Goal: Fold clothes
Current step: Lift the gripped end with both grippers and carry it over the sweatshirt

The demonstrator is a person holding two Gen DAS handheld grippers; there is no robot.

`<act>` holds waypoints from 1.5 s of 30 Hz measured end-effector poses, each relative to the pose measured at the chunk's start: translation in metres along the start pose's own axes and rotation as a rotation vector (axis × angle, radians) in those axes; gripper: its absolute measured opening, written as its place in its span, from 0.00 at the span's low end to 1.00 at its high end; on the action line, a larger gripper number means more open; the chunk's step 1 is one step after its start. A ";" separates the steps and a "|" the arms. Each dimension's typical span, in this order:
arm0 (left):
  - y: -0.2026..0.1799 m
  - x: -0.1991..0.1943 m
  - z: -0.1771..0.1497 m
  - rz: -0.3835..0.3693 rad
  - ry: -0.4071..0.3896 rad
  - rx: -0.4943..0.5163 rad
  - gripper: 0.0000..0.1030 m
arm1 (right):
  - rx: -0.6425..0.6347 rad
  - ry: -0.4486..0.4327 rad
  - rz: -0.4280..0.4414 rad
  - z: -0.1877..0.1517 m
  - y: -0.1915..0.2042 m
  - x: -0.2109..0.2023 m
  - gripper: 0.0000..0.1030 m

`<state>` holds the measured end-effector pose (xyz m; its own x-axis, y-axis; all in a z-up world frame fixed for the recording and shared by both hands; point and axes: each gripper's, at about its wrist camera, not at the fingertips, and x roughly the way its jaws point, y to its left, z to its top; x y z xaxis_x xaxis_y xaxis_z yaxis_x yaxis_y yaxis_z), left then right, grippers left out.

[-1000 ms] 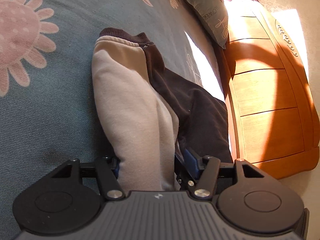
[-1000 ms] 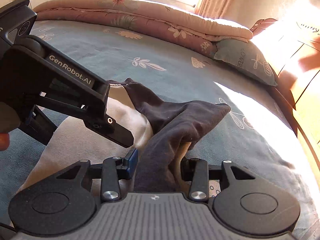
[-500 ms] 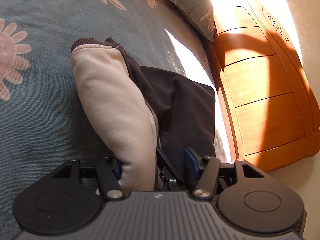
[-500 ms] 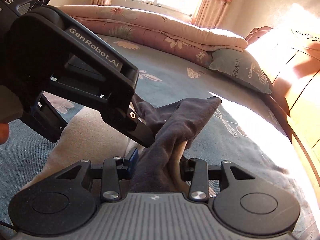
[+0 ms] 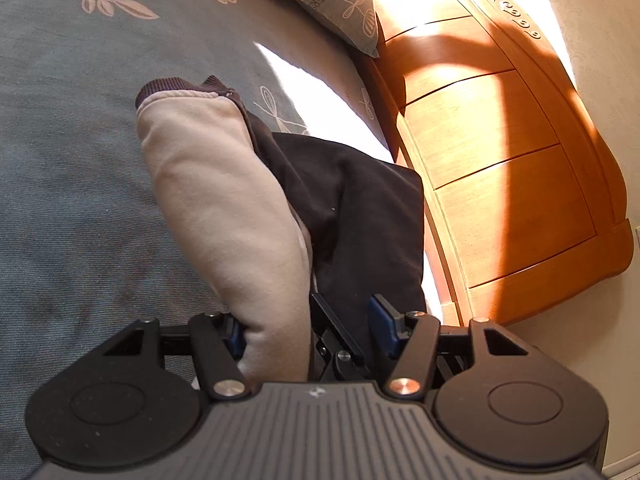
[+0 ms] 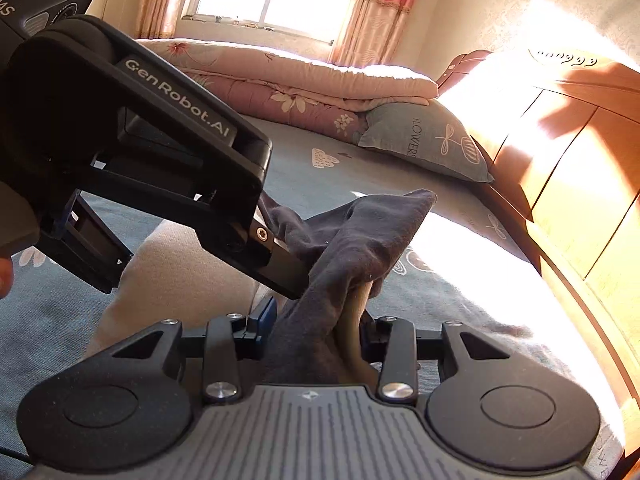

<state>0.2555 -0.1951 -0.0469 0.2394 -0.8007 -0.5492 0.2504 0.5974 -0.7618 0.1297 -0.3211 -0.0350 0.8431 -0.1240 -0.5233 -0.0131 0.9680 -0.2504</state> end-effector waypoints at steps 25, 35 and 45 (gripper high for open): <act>-0.135 0.175 0.017 -0.181 0.180 0.183 0.56 | 0.006 0.003 -0.280 -0.038 -0.173 0.031 0.44; -0.144 0.204 0.024 -0.176 0.159 0.178 0.56 | -0.099 -0.012 -0.273 -0.046 -0.201 0.052 0.44; -0.090 0.214 0.027 -0.146 0.203 0.091 0.57 | -0.050 0.092 -0.159 -0.074 -0.229 0.093 0.66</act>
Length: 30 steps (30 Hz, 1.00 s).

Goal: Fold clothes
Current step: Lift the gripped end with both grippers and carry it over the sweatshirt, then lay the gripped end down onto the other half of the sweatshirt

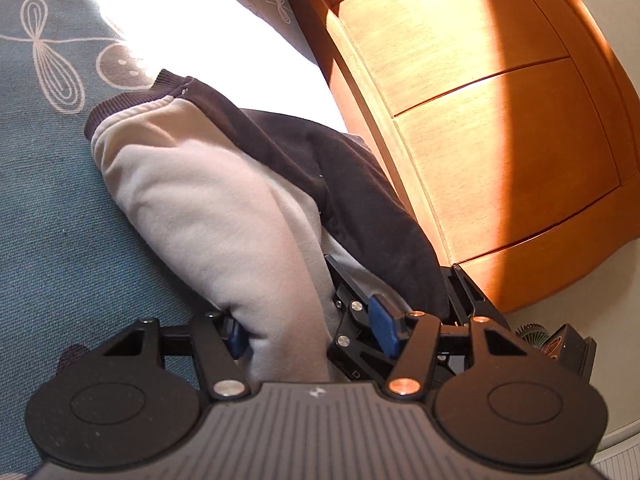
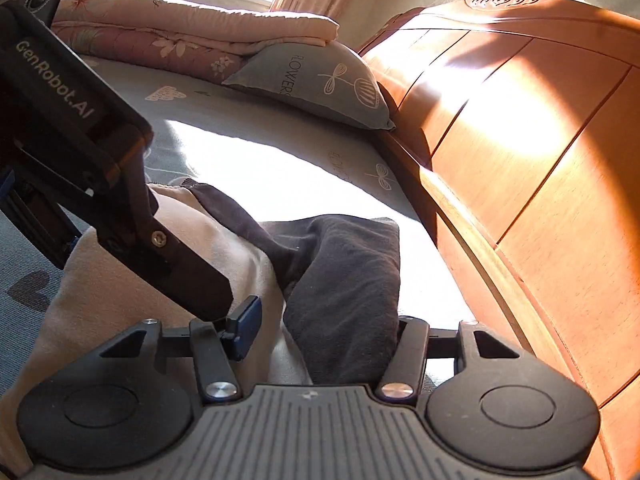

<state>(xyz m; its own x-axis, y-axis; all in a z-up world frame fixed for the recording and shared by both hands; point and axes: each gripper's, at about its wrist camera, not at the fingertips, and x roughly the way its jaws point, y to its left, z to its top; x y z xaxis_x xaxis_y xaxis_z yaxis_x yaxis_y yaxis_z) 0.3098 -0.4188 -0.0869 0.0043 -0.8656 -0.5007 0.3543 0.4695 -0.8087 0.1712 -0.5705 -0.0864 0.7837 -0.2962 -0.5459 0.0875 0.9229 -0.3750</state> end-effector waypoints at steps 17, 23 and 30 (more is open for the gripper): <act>0.077 -0.019 0.016 -0.174 -0.207 -0.345 0.67 | 0.524 0.033 0.377 -0.010 -0.073 0.037 0.75; 0.026 -0.018 0.046 -0.170 -0.250 -0.127 0.67 | 0.499 0.003 0.334 -0.018 -0.063 0.008 0.75; 0.010 -0.063 0.041 0.064 -0.359 0.028 0.67 | 0.467 0.060 0.456 -0.014 -0.028 0.005 0.85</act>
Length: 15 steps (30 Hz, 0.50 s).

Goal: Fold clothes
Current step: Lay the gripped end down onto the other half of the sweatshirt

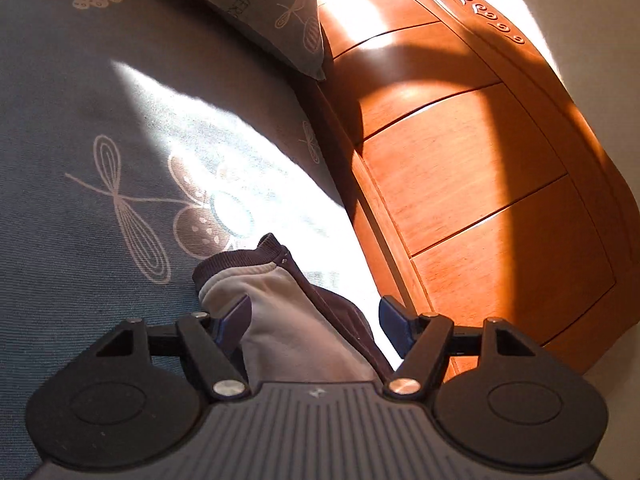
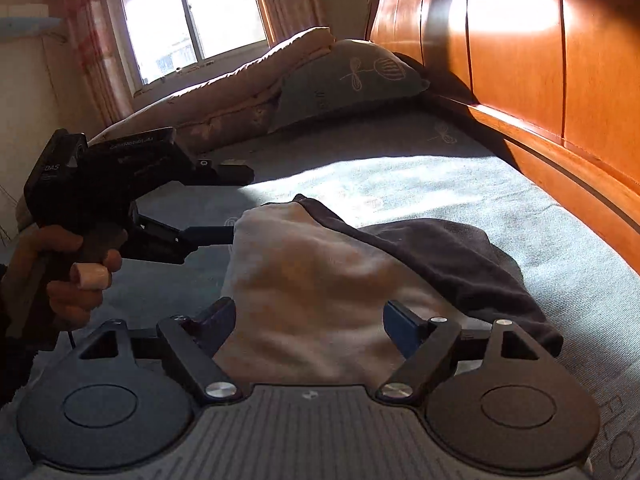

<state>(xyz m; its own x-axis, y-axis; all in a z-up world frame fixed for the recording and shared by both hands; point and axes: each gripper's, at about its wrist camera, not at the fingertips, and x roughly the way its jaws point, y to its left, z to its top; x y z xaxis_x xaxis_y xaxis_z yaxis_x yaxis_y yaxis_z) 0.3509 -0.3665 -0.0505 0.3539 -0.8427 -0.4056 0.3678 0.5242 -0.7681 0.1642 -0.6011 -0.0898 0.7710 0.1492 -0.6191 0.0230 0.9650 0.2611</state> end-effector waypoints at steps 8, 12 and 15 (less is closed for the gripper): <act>-0.045 0.049 -0.005 -0.150 0.149 0.204 0.69 | 0.048 -0.101 0.015 0.009 -0.009 -0.028 0.89; -0.030 0.079 -0.048 -0.012 0.241 0.346 0.68 | 0.116 -0.027 -0.085 -0.007 -0.040 -0.021 0.89; -0.034 0.064 -0.051 -0.021 0.230 0.393 0.68 | 0.054 -0.017 -0.098 -0.036 -0.040 -0.031 0.89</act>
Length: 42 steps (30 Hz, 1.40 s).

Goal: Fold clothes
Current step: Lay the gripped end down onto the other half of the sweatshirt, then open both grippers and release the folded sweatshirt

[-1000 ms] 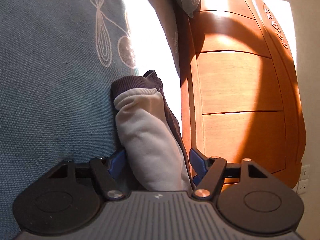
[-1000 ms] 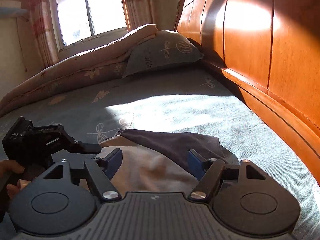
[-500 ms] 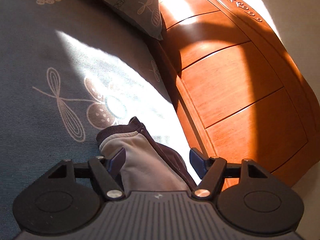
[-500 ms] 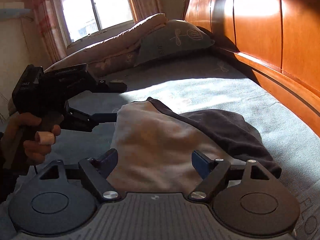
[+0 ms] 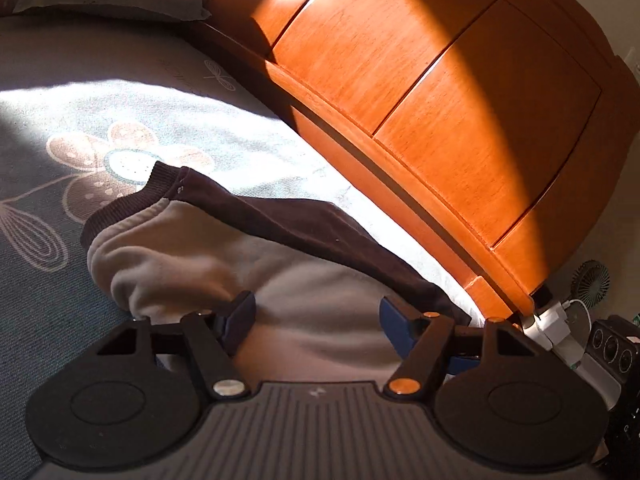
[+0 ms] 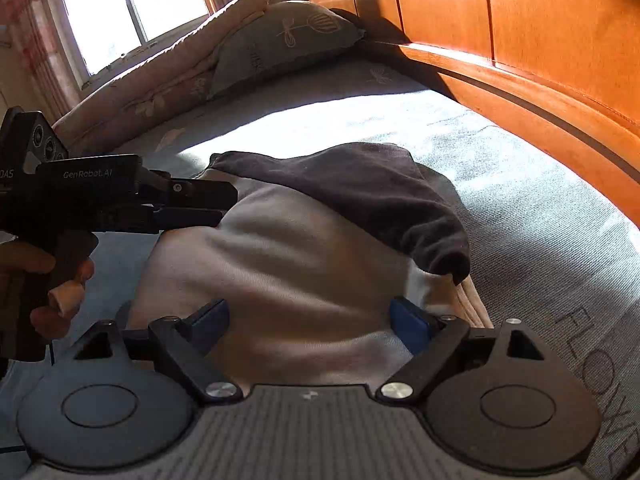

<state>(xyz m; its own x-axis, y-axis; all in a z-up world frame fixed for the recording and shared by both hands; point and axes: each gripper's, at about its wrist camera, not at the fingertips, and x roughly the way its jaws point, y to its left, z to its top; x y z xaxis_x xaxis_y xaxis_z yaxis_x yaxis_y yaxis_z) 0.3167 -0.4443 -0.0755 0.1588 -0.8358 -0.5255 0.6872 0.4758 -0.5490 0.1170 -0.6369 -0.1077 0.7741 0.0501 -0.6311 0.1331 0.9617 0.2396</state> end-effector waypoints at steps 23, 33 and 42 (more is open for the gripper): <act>-0.018 -0.104 -0.058 0.067 0.077 -0.055 0.74 | -0.800 0.149 -0.030 -0.071 0.152 -0.020 0.47; -0.024 -0.122 -0.049 0.046 0.067 -0.018 0.75 | -0.665 0.289 0.047 -0.038 0.140 -0.026 0.14; -0.020 -0.033 0.041 0.037 0.056 0.100 0.73 | -0.521 0.129 0.030 0.023 0.125 -0.024 0.21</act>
<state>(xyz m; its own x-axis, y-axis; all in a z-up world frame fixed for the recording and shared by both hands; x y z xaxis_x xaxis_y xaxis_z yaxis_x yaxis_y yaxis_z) 0.3269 -0.4377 -0.0206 0.1474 -0.8003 -0.5812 0.7492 0.4741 -0.4627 0.1291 -0.5245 -0.0452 0.6861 0.0807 -0.7230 -0.2377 0.9641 -0.1180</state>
